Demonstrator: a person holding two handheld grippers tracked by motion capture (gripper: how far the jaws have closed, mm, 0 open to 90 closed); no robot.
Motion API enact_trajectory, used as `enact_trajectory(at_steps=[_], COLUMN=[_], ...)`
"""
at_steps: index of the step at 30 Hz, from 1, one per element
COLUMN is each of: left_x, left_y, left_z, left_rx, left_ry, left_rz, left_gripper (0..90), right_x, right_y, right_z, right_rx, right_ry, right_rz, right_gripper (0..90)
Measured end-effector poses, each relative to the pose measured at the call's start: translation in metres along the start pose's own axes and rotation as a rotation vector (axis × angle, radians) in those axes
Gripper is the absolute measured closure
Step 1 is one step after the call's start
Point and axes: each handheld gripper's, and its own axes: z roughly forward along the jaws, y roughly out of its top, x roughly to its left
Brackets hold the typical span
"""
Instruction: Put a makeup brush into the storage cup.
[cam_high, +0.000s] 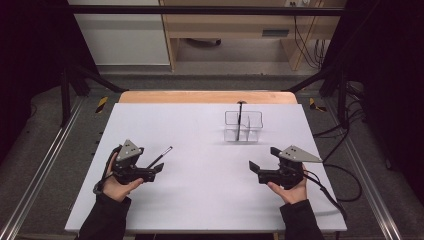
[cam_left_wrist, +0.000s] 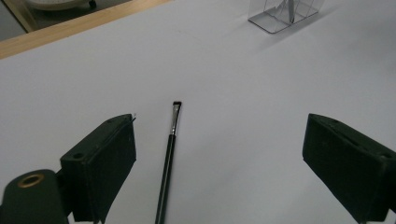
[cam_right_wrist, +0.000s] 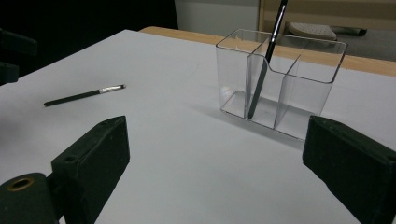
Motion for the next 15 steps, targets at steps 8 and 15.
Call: enact_trajectory(at_steps=[8, 15], left_x=[0.004, 0.006], left_y=[0.004, 0.007], left_z=[0.006, 0.013], left_rx=[0.043, 0.084], left_ry=[-0.003, -0.001], left_rz=[0.009, 0.018], left_gripper=[8.9, 9.0], right_x=[0.001, 0.0], right_y=[0.0, 0.001], right_z=[-0.002, -0.004], right_rx=[-0.004, -0.003], right_ry=[-0.004, -0.011], right_rz=[0.002, 0.008], right_gripper=[8.3, 8.6])
